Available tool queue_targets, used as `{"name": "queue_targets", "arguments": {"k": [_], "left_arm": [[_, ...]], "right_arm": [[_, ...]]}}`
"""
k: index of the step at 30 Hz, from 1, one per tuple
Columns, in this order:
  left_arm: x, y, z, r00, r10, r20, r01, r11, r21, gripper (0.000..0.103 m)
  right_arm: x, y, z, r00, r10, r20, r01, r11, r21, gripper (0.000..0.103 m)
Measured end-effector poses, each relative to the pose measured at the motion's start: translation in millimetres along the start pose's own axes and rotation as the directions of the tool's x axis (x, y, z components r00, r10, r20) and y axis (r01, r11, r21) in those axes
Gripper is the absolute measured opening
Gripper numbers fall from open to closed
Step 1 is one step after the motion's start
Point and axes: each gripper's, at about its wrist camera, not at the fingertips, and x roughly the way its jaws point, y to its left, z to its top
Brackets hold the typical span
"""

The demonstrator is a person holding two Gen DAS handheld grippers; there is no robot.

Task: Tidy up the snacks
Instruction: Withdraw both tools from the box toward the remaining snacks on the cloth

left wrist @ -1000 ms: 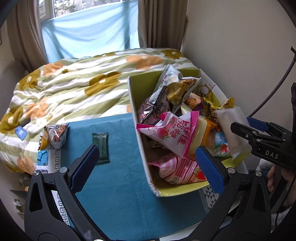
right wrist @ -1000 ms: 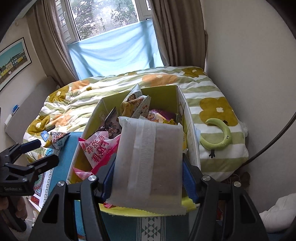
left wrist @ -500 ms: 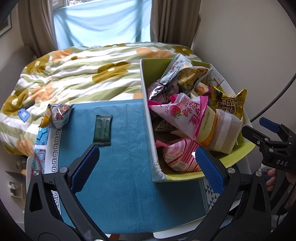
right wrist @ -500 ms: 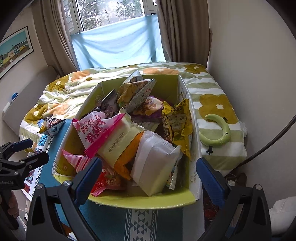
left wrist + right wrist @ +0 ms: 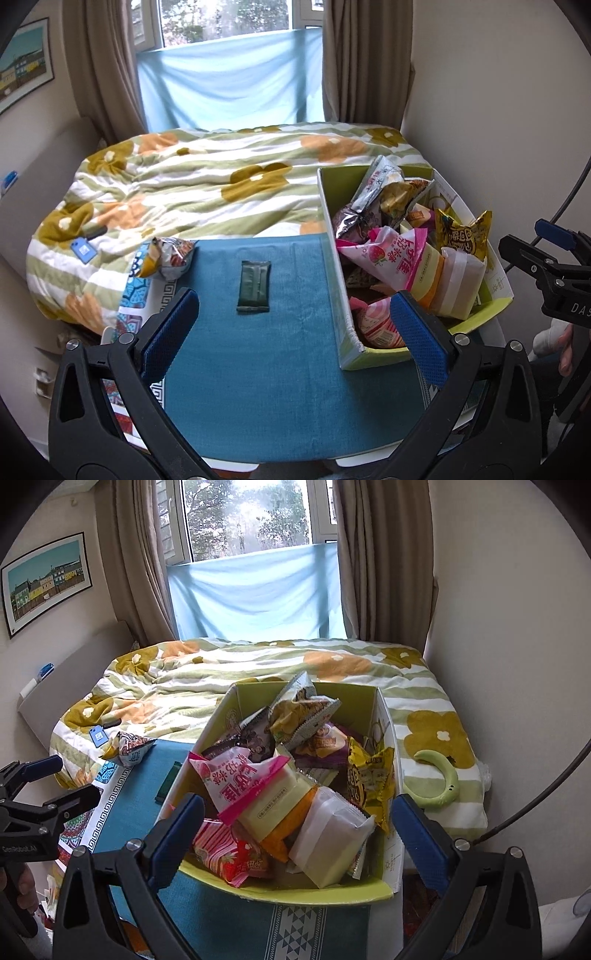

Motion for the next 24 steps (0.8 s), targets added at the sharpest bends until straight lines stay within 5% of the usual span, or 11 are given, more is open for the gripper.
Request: {"name": "queue_targets", "arguments": {"k": [14,24], "left_arm": [[-9,127,-2,0.999,-0.039,0.037,0.039,0.999,0.001,0.103],[26,232,22,0.997,-0.077,0.017,0.076,0.994,0.075,0.103]], "right_arm": [[4,107,13,0.999,-0.008,0.042,0.008,1.000,0.001,0.101],[56,203,30,1.000,0.005,-0.005,-0.005,0.999,0.034,0.101]]}}
